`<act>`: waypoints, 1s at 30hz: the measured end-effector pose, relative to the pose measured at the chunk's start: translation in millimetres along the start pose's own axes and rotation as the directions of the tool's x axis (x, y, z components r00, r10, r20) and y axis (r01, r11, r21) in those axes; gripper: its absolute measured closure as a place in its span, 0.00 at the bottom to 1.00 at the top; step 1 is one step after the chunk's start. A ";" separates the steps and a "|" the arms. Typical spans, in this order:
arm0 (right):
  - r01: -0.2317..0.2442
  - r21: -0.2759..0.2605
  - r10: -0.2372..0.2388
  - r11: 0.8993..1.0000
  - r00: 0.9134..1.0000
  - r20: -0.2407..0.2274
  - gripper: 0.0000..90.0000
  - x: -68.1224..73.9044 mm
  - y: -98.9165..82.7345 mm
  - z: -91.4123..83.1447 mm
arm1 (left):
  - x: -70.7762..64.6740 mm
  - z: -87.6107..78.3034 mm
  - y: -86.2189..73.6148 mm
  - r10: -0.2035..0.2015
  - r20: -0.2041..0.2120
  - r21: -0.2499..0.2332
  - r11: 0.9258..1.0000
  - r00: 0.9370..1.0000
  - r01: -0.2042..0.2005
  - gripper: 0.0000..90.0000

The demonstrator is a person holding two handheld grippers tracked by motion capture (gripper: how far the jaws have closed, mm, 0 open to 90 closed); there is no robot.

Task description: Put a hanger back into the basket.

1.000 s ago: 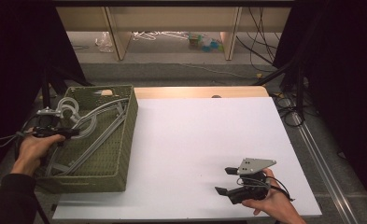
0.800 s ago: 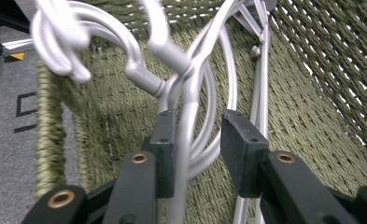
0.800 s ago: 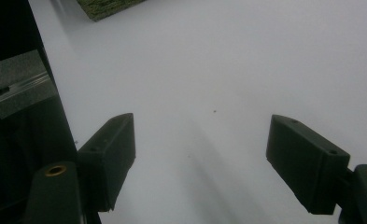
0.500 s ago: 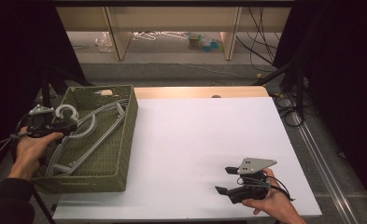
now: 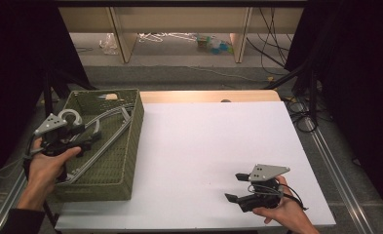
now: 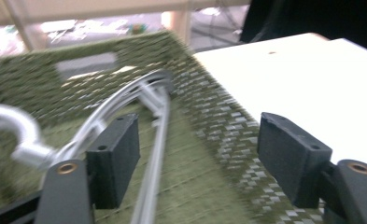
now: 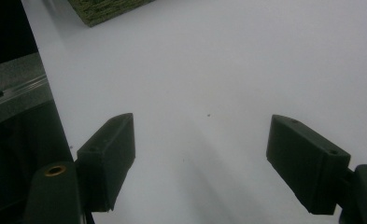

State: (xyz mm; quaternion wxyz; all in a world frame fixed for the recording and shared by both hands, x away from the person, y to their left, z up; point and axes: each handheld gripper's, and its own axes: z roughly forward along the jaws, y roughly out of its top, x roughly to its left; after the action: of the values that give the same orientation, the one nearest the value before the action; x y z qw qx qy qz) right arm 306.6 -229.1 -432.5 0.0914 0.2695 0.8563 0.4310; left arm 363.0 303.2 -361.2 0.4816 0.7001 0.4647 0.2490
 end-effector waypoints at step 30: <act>-0.001 0.005 0.001 1.000 1.000 -0.010 0.26 -1.2 -1.8 1.8 | -112.3 3.6 -39.3 0.135 0.212 -0.012 0.991 0.968 -0.135 0.26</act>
State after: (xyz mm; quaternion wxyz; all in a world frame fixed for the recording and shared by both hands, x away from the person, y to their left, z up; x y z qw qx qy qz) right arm 307.6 -229.5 -435.1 0.0864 0.2682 0.8575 0.4304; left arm 299.9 205.7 -387.2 0.5093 0.7534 0.3622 0.2043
